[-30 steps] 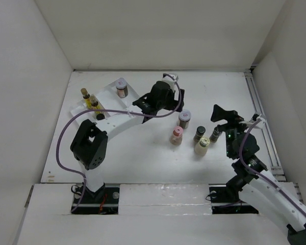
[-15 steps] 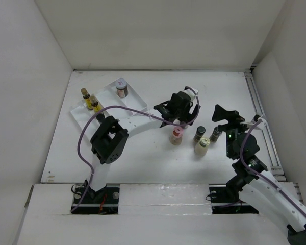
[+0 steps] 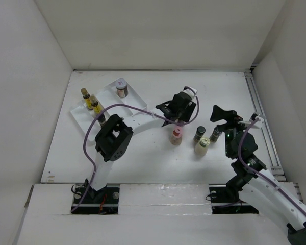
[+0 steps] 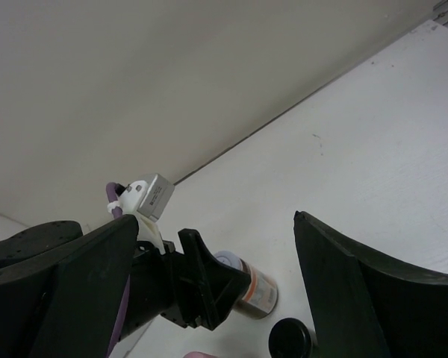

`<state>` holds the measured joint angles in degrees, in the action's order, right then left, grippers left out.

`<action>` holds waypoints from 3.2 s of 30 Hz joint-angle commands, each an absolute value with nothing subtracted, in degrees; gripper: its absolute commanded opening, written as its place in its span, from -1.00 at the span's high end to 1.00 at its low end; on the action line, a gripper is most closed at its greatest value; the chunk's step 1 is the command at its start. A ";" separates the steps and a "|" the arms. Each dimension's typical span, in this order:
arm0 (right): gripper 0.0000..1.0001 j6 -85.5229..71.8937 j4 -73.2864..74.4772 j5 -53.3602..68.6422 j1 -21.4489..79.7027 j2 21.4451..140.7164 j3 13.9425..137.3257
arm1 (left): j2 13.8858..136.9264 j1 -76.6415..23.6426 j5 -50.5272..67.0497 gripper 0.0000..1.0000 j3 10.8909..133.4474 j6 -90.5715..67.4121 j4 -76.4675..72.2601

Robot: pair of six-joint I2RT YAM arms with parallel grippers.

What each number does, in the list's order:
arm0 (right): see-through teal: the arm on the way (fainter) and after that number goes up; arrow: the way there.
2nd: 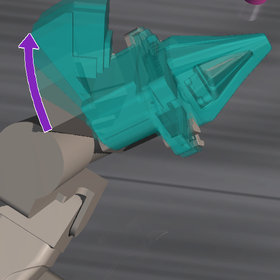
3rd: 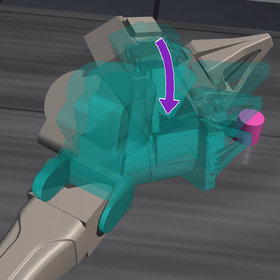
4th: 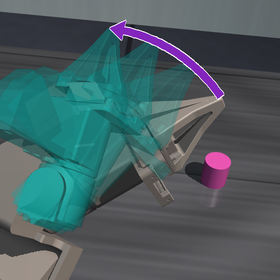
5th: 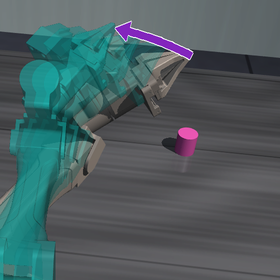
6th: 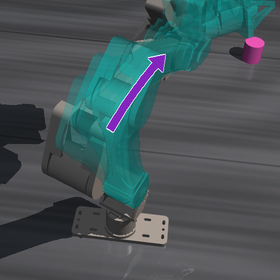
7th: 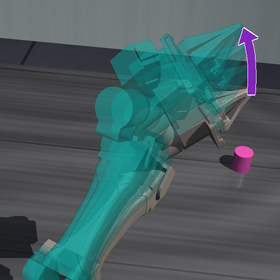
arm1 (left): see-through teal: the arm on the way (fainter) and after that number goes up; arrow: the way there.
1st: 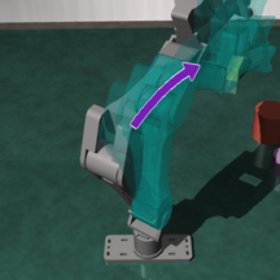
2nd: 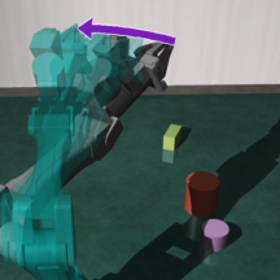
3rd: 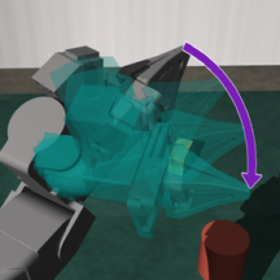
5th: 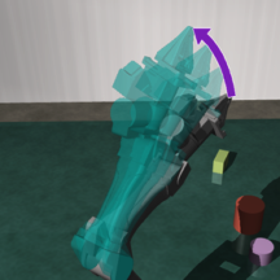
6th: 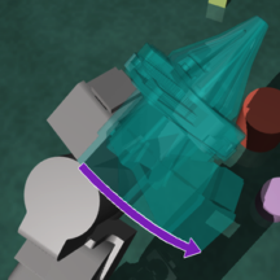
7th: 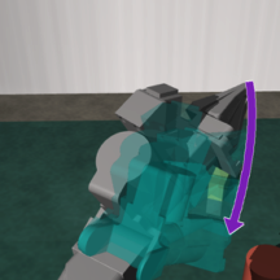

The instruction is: Organize the condiment bottles

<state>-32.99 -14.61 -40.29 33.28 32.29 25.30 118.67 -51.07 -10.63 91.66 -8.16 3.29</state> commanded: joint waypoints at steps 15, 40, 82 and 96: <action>-0.78 -31.21 -18.63 -30.33 33.05 42.45 28.30 | 92.46 -27.87 -21.79 0.15 71.37 -26.28 -10.02; -0.80 -29.44 -19.69 -27.52 33.05 47.81 30.14 | 103.02 -25.14 -24.61 -0.71 76.64 -23.91 -9.40; -0.78 -30.06 -18.02 -28.13 29.79 46.58 29.62 | 97.56 -55.63 -9.66 0.08 66.36 -20.47 -4.92; -0.76 -31.11 -18.54 -23.82 29.79 47.64 30.23 | 87.11 -36.06 -31.82 0.15 74.45 -25.39 -8.17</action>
<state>-30.50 -16.75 -25.15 30.06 47.72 27.64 92.92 -40.86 -24.47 72.79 -22.55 -5.13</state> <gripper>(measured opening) 0.880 0.457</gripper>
